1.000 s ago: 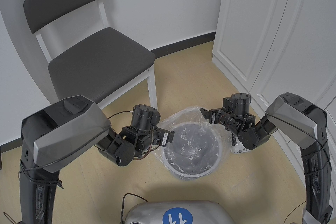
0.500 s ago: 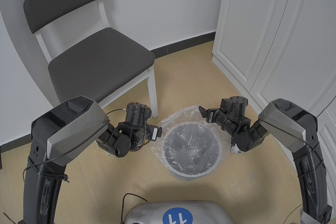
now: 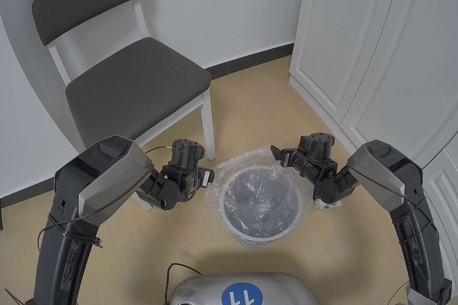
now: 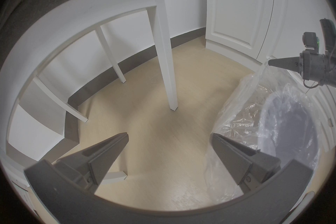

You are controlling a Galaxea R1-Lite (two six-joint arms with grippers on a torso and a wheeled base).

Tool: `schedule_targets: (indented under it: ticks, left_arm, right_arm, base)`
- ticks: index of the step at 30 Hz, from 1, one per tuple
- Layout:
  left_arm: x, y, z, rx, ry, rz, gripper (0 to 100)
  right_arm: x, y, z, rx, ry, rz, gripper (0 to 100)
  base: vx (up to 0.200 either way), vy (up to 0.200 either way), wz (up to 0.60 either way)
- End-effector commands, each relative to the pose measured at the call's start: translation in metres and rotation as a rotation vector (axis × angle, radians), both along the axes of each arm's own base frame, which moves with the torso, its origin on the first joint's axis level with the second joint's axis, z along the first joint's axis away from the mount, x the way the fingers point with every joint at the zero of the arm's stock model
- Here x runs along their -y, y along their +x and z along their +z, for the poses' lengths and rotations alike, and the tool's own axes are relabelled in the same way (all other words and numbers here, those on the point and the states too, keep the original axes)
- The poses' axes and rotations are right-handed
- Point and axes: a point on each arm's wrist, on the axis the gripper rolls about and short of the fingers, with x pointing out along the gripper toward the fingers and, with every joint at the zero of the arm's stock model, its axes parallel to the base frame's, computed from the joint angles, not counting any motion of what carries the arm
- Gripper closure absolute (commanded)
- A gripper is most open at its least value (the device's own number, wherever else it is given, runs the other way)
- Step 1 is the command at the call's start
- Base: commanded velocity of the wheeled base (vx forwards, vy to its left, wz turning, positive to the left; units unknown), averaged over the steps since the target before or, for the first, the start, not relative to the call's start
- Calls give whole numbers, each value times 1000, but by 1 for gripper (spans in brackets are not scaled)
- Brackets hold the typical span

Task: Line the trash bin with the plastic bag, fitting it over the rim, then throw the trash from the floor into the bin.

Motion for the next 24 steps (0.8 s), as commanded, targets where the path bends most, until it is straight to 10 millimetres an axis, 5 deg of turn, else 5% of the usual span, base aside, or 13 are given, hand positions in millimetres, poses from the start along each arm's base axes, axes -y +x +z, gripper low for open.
schedule_targets:
  ticks: [1, 16, 24]
  left_arm:
    - [-7, 9, -10, -4, 6, 20, 0]
    - [-8, 9, -10, -27, 16, 23, 0]
    - [-12, -6, 6, -71, 30, 10, 0]
  right_arm:
    - [6, 13, -14, -24, -6, -10, 0]
    - [9, 26, -18, -67, -19, 3, 0]
    - [14, 5, 44, -108, -23, 28, 0]
  base:
    - [0, 0, 0]
    - [0, 0, 0]
    - [0, 0, 0]
